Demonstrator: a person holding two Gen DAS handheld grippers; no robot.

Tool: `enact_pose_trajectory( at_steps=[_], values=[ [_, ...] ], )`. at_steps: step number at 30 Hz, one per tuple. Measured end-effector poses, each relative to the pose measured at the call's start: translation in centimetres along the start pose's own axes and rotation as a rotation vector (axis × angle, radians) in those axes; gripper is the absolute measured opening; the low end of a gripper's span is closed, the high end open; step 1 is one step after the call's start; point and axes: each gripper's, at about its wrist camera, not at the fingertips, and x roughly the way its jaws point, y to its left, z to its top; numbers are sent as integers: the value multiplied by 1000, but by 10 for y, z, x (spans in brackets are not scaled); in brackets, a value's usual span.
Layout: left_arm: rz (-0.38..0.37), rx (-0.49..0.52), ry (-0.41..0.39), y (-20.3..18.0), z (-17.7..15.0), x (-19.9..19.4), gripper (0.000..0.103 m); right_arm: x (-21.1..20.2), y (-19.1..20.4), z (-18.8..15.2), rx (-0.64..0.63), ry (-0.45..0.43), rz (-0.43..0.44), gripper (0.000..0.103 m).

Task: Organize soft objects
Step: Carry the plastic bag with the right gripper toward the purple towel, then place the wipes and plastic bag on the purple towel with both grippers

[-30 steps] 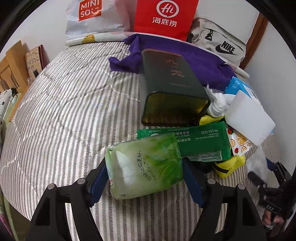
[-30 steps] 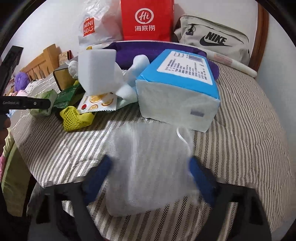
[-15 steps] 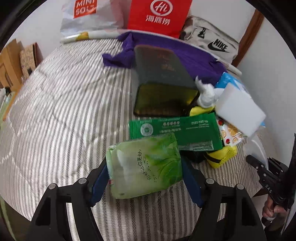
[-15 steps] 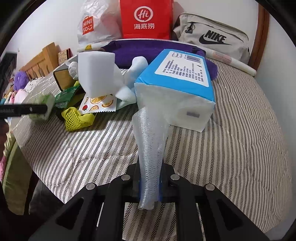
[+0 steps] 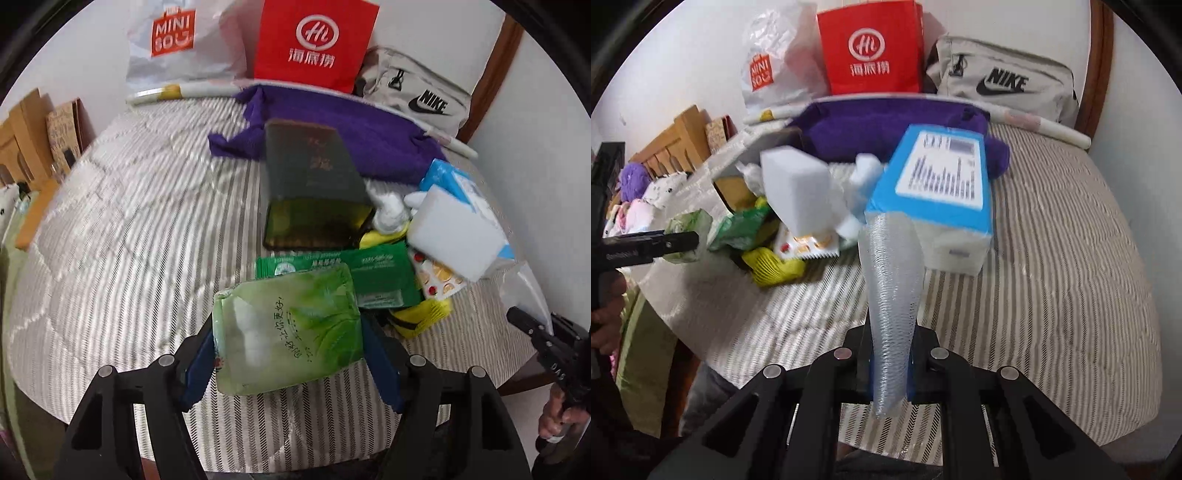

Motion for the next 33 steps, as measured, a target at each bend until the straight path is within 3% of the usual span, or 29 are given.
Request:
enact_pose_trajectory(
  at_steps=[7, 15, 23, 33],
  values=[
    [3, 8, -63, -6, 22, -28, 71, -27, -6, 30, 25, -65, 26, 11],
    [-11, 2, -99, -7, 62, -34, 71, -25, -23, 75, 62, -87, 33, 11],
    [-8, 9, -92, -12, 112, -16, 71, -6, -41, 130, 78, -115, 44, 11],
    [-10, 8, -42, -10, 180, 36, 71, 44, -61, 192, 69, -95, 29, 11]
  ],
)
